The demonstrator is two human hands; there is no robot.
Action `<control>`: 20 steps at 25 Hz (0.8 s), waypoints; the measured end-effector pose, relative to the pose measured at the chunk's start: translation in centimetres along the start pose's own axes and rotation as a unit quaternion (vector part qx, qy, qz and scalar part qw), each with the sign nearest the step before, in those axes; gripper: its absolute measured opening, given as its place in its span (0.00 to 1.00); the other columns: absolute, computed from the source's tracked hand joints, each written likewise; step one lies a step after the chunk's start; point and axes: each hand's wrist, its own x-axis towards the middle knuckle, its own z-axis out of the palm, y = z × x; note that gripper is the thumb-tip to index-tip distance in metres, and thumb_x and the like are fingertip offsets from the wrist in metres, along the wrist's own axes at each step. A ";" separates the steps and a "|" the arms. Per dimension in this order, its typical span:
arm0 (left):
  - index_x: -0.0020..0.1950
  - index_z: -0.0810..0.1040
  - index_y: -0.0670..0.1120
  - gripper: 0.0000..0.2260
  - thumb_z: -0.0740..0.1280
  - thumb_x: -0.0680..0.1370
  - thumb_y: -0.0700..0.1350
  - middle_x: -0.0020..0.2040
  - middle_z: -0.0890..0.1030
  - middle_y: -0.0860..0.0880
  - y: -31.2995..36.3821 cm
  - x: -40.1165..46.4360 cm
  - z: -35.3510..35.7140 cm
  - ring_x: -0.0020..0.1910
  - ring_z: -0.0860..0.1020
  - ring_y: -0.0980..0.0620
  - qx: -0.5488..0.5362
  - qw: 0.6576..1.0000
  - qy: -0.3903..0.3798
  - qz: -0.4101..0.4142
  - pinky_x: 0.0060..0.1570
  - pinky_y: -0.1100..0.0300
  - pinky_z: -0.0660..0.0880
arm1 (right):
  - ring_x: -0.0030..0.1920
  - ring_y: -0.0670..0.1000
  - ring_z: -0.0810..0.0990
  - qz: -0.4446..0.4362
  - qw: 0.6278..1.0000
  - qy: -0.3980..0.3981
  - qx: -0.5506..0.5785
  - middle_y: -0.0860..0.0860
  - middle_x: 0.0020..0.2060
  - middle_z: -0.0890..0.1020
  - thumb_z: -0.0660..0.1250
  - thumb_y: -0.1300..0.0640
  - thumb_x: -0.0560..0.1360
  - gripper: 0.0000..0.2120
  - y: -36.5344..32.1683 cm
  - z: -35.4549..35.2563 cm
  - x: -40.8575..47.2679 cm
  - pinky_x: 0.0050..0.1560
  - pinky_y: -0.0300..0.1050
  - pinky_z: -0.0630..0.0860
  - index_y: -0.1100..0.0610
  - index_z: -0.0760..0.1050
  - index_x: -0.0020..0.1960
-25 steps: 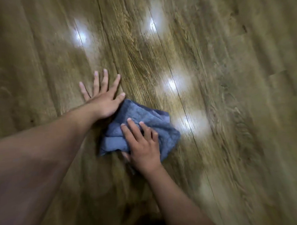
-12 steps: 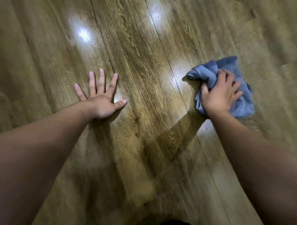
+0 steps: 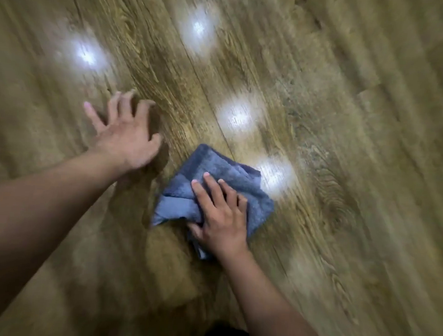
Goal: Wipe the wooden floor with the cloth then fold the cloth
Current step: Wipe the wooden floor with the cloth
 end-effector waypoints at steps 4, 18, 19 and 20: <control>0.79 0.58 0.57 0.31 0.62 0.78 0.62 0.83 0.46 0.49 8.9 3.9 1.5 0.82 0.42 0.47 0.007 0.989 -0.024 0.142 0.73 0.32 0.38 | 0.70 0.56 0.71 0.138 0.989 0.059 -0.012 0.50 0.72 0.72 0.62 0.38 0.65 0.36 10.8 -1.3 2.5 0.60 0.60 0.64 0.49 0.72 0.71; 0.73 0.68 0.52 0.28 0.55 0.78 0.65 0.79 0.64 0.47 15.2 21.5 2.4 0.80 0.56 0.48 -0.029 0.981 0.183 0.052 0.74 0.39 0.51 | 0.73 0.59 0.64 0.386 0.907 0.168 -0.033 0.53 0.71 0.70 0.54 0.33 0.70 0.34 33.7 -5.1 27.2 0.66 0.71 0.56 0.51 0.69 0.69; 0.72 0.69 0.52 0.27 0.56 0.78 0.65 0.79 0.64 0.47 15.2 21.3 2.4 0.80 0.57 0.48 -0.025 0.981 0.187 0.050 0.74 0.39 0.51 | 0.72 0.60 0.66 0.398 0.902 0.164 -0.034 0.54 0.69 0.71 0.53 0.33 0.70 0.33 34.7 -5.4 28.9 0.66 0.72 0.57 0.51 0.69 0.68; 0.72 0.69 0.52 0.27 0.56 0.78 0.65 0.79 0.64 0.48 15.4 21.4 2.3 0.80 0.57 0.48 -0.023 0.981 0.189 0.049 0.73 0.39 0.51 | 0.70 0.61 0.67 0.406 0.899 0.161 -0.036 0.55 0.68 0.72 0.53 0.33 0.69 0.33 35.4 -5.8 30.0 0.65 0.72 0.57 0.52 0.70 0.66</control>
